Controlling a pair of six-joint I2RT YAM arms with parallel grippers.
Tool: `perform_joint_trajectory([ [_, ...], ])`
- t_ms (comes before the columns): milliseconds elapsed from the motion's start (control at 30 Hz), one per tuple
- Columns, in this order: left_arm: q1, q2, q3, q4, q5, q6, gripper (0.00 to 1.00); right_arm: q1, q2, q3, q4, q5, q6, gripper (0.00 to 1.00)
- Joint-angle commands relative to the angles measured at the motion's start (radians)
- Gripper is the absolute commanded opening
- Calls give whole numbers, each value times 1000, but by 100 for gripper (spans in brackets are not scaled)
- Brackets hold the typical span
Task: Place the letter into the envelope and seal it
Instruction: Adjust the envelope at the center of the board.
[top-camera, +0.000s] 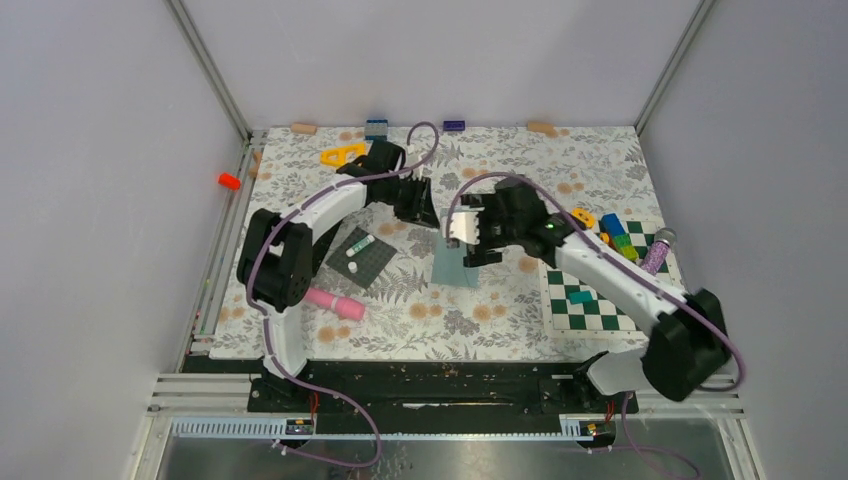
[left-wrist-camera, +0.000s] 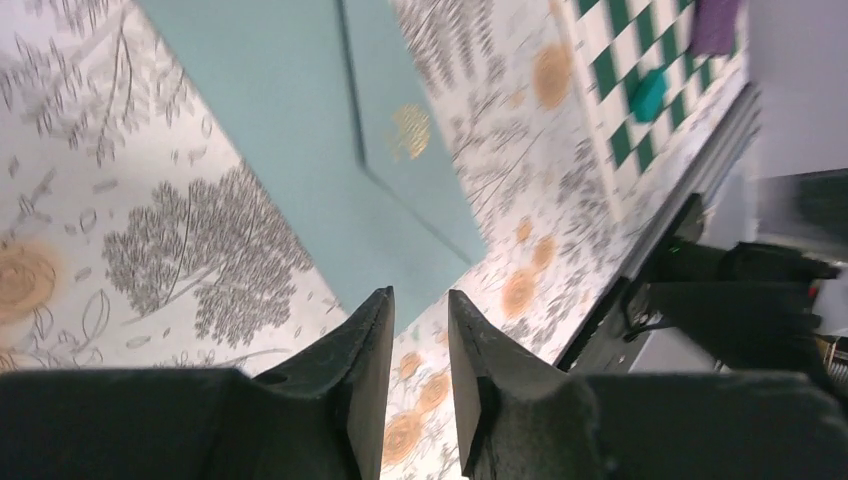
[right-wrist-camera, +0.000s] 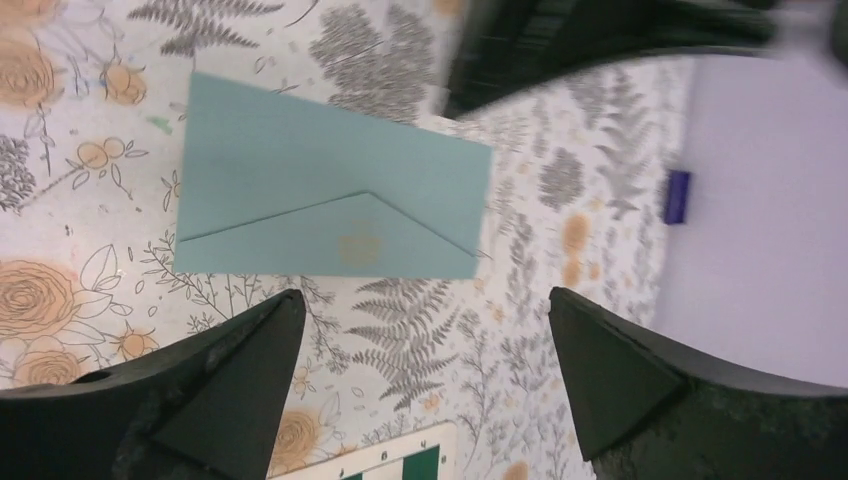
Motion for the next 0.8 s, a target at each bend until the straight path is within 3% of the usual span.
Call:
perform_joint_trajectory([
  [0,-15,27,-96,-79,-87,94,28,-61,-171,-50,-7,-84,178,100],
  [233,-48,61,-148,-71,-129,111,44,-112,-336,-145,75,-119,272,100],
  [500,-81,70,-195,-32,-136,69,59,-112,-325,-149,103,-141,309,100],
  [767,-131,77,-259,22,-99,24,68,-115,-350,-158,137,-76,310,100],
])
